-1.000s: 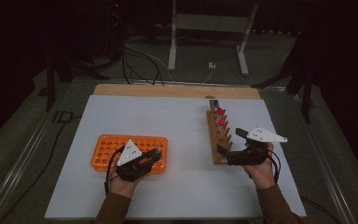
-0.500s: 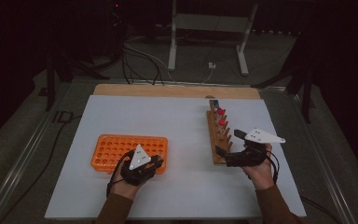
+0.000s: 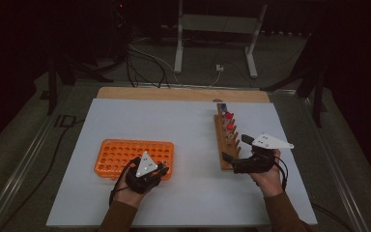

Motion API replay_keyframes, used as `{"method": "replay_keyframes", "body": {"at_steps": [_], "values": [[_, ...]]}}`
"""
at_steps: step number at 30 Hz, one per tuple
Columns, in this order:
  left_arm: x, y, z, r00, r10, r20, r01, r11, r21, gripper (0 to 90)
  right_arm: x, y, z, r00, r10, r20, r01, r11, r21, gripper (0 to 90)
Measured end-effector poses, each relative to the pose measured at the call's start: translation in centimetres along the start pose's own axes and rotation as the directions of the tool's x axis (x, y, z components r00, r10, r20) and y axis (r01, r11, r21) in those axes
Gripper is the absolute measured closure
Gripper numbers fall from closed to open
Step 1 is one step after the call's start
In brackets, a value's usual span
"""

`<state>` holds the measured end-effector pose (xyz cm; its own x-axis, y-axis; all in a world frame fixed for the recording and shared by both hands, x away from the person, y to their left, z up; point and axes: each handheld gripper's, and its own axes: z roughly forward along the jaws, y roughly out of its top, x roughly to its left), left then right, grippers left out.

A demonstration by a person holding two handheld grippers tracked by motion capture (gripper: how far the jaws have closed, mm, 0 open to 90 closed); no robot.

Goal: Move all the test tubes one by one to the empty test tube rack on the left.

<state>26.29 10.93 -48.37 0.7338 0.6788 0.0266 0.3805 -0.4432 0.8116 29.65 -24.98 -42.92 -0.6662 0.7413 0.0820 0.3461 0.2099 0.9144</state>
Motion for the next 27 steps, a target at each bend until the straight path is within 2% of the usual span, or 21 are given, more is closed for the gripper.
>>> {"method": "replay_keyframes", "body": {"at_steps": [1, 7, 10, 13, 14, 15, 16, 17, 18, 19, 20, 21, 22, 23, 25, 27], "values": [[-0.2, -0.1, 0.4, 0.9999, 0.013, -0.006, -0.013, 0.9997, 0.019, 76.7, 0.0, 0.0, 0.0, 1.0000, 0.001, -0.001, -0.001, 1.000, 0.000, 0.1], [0.0, -0.2, 0.3, 1.0000, 0.004, -0.001, -0.004, 0.9999, 0.016, 75.1, -0.1, 0.0, 0.0, 1.0000, 0.003, 0.002, -0.003, 1.000, -0.002, 0.1], [0.1, -0.2, 0.2, 0.9999, -0.011, -0.004, 0.011, 0.9999, -0.009, 65.1, -0.1, 0.0, 0.0, 1.0000, 0.004, 0.005, -0.004, 1.000, -0.003, 0.1], [0.4, -0.1, -0.2, 0.9990, -0.045, 0.007, 0.045, 0.9971, -0.061, 54.7, -0.3, 0.0, -0.1, 0.9999, 0.007, 0.009, -0.007, 1.000, -0.005, 0.1], [0.4, -0.1, -0.2, 0.9990, -0.045, 0.007, 0.045, 0.9971, -0.061, 49.6, -0.3, 0.1, -0.1, 0.9999, 0.007, 0.012, -0.007, 1.000, -0.003, 0.1], [0.6, -0.1, -0.4, 0.9978, -0.063, 0.019, 0.064, 0.9947, -0.080, 49.6, -0.3, 0.1, -0.1, 0.9999, 0.007, 0.012, -0.007, 1.000, -0.003, 0.1], [0.7, 0.0, -0.5, 0.9965, -0.079, 0.025, 0.082, 0.9919, -0.097, 43.9, -0.3, 0.1, 0.0, 0.9999, 0.006, 0.015, -0.006, 1.000, 0.000, 0.1], [1.0, 0.0, -0.9, 0.9943, -0.105, 0.017, 0.107, 0.9855, -0.132, 35.8, -0.5, 0.1, 0.1, 0.9998, 0.008, 0.017, -0.008, 1.000, 0.003, 0.1], [1.1, 0.0, -1.0, 0.9931, -0.117, 0.011, 0.117, 0.9820, -0.148, 32.0, -0.6, 0.1, 0.1, 0.9998, 0.008, 0.021, -0.008, 1.000, 0.006, 0.1], [1.1, 0.0, -1.0, 0.9931, -0.117, 0.011, 0.117, 0.9820, -0.148, 27.9, -0.6, 0.1, 0.1, 0.9998, 0.008, 0.021, -0.008, 1.000, 0.006, 0.1], [1.3, 0.0, -1.2, 0.9912, -0.132, 0.004, 0.131, 0.9783, -0.161, 27.9, -0.7, 0.2, 0.2, 0.9997, 0.006, 0.025, -0.006, 1.000, 0.010, 0.2], [1.6, 0.1, -1.3, 0.9859, -0.167, -0.015, 0.161, 0.9706, -0.179, 19.8, -1.0, 0.2, 0.4, 0.9995, 0.009, 0.030, -0.009, 1.000, 0.018, 0.7], [1.6, 0.1, -1.3, 0.9859, -0.167, -0.015, 0.161, 0.9706, -0.179, 15.3, -1.1, 0.2, 0.5, 0.9993, 0.009, 0.035, -0.010, 1.000, 0.019, 0.9], [1.9, 0.1, -1.5, 0.9818, -0.188, -0.027, 0.179, 0.9649, -0.192, 11.7, -1.3, 0.2, 0.6, 0.9991, 0.006, 0.042, -0.007, 1.000, 0.025, 0.9], [2.1, 0.1, -1.6, 0.9775, -0.206, -0.044, 0.194, 0.9621, -0.191, 0.9, -1.7, 0.1, 1.0, 0.9988, 0.008, 0.049, -0.010, 0.999, 0.040, 4.6], [2.2, 0.2, -1.9, 0.9750, -0.214, -0.061, 0.197, 0.9582, -0.207, 0.4, -2.0, -0.1, 1.5, 0.9989, 0.009, 0.046, -0.011, 0.998, 0.060, 6.7]]}}
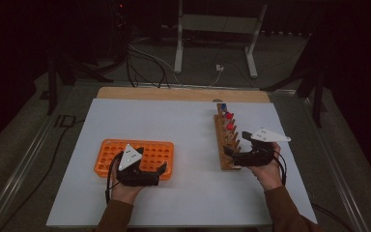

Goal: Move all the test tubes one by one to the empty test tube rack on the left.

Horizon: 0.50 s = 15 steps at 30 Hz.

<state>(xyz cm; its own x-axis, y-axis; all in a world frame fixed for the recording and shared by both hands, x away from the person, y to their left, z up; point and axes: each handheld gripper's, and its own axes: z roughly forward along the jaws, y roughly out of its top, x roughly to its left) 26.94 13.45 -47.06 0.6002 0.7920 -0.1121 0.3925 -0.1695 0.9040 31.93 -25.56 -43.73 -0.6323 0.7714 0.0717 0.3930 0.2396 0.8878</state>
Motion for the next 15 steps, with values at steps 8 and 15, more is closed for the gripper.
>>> {"method": "replay_keyframes", "body": {"at_steps": [8, 15], "values": [[0.3, 0.2, -0.5, 0.9991, -0.013, -0.040, 0.011, 0.9992, -0.038, 0.4, -0.5, -0.5, 2.3, 0.9982, -0.040, 0.045, 0.037, 0.996, 0.076, 49.3], [0.8, 0.2, -0.8, 0.9978, -0.035, -0.056, 0.032, 0.9981, -0.053, 0.5, -0.8, -0.6, 3.4, 0.9928, -0.026, 0.117, 0.017, 0.996, 0.082, 73.6]]}}
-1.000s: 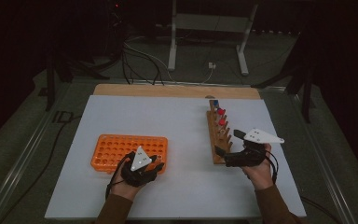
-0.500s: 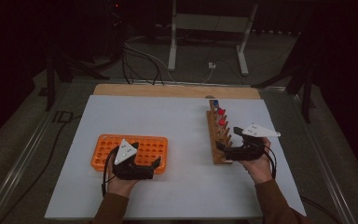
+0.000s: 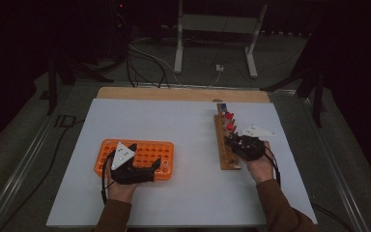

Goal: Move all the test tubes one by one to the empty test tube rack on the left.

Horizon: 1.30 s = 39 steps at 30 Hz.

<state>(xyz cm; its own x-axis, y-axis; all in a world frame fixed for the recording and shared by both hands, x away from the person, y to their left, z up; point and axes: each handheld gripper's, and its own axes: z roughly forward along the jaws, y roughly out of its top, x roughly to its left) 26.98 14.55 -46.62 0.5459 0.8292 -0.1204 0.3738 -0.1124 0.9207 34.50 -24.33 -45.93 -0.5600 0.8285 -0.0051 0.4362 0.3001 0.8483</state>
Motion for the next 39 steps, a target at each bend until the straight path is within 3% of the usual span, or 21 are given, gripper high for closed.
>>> {"method": "replay_keyframes", "body": {"at_steps": [13, 29, 35, 39], "values": [[0.0, -0.1, 0.0, 1.0000, -0.005, 0.000, 0.005, 1.0000, 0.003, 0.5, 0.2, 0.1, 0.1, 0.9996, 0.007, 0.026, -0.006, 1.000, -0.010, 76.3], [-0.3, 0.4, 0.2, 1.0000, 0.008, -0.001, -0.008, 1.0000, 0.000, 0.5, 0.2, 2.6, -2.7, 0.9997, -0.017, 0.016, 0.019, 0.997, -0.069, 76.4], [-0.7, 1.8, 0.2, 0.9990, 0.044, 0.004, -0.044, 0.9990, -0.002, 0.5, 0.5, 4.2, -3.9, 0.9990, -0.042, 0.016, 0.044, 0.994, -0.097, 76.4], [-0.9, 2.5, 0.4, 0.9975, 0.070, 0.004, -0.070, 0.9976, 0.002, 0.5, 0.8, 4.9, -4.5, 0.9990, -0.045, -0.010, 0.043, 0.993, -0.110, 76.4]]}}
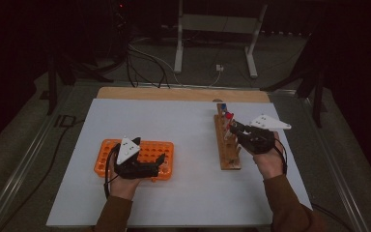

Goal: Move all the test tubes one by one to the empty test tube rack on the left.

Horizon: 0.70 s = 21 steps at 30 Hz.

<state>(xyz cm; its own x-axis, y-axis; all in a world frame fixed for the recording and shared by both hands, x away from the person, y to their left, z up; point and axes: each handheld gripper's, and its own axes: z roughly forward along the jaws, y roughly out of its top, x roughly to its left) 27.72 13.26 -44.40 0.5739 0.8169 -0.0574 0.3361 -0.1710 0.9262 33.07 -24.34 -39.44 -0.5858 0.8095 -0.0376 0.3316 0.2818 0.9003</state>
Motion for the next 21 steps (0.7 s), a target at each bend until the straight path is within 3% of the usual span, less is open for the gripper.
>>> {"method": "replay_keyframes", "body": {"at_steps": [10, 21], "values": [[-1.1, 1.1, 1.8, 0.9988, 0.037, 0.031, -0.038, 0.9988, 0.030, 0.8, 1.2, 0.7, 0.6, 0.9961, 0.016, -0.087, -0.015, 1.000, 0.002, 76.2], [-1.9, 1.8, 3.1, 0.9955, 0.062, 0.072, -0.064, 0.9978, 0.018, 3.7, 2.8, 1.0, 1.8, 0.9885, 0.015, -0.150, -0.011, 1.000, 0.026, 76.1]]}}
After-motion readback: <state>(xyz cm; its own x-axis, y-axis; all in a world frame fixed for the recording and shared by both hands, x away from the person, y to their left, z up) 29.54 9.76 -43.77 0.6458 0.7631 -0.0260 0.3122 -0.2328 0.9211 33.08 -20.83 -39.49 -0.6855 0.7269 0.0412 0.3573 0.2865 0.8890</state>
